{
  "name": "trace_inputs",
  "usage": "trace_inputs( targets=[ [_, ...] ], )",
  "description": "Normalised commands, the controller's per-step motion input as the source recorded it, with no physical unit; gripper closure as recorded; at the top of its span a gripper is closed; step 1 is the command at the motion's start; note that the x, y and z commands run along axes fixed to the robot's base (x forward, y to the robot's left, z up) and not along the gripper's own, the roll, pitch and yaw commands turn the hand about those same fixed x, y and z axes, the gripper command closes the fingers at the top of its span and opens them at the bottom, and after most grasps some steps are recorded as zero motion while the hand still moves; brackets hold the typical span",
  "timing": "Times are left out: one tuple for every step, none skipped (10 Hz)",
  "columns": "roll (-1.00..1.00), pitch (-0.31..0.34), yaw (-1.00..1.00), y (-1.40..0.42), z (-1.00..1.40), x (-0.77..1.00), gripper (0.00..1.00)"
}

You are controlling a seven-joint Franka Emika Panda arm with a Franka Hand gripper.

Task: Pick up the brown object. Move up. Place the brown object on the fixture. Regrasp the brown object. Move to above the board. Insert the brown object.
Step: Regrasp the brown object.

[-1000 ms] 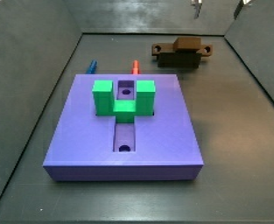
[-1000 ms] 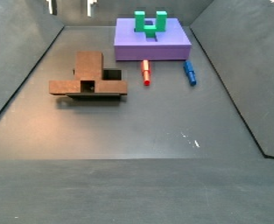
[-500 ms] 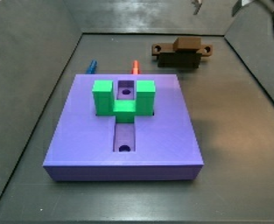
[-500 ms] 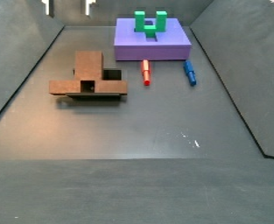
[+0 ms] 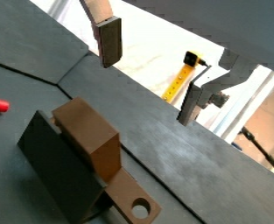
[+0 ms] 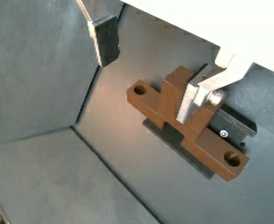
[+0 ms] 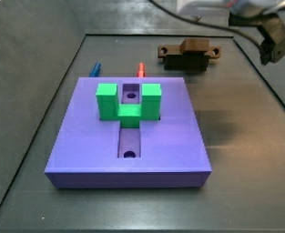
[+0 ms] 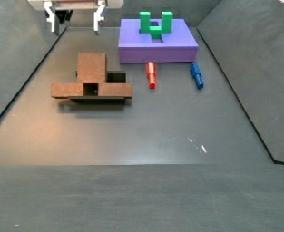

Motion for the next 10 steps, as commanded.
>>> trace_inputs(
  targets=[
    [0.02,0.000,0.11,0.00,0.00,0.00,0.00],
    [0.00,0.000,0.00,0.00,0.00,0.05,0.00],
    [-0.27,-0.043,-0.07,0.03,-0.15,0.03,0.00],
    [-0.42,0.000,0.00,0.10,-0.25,0.03,0.00],
    [-0.53,0.000,0.00,0.16,-0.20,0.04,0.00],
    [-0.23,0.000,0.02,0.13,-0.20,0.00,0.00],
    [-0.19,0.011,0.00,0.11,-0.13,0.00,0.00],
    [-0.11,0.000,0.00,0.06,-0.04,-0.05,0.00],
    [-0.03,0.000,0.00,0.05,-0.13,-0.18,0.00],
    [0.00,-0.057,-0.02,0.03,-0.15,-0.33,0.00]
  ],
)
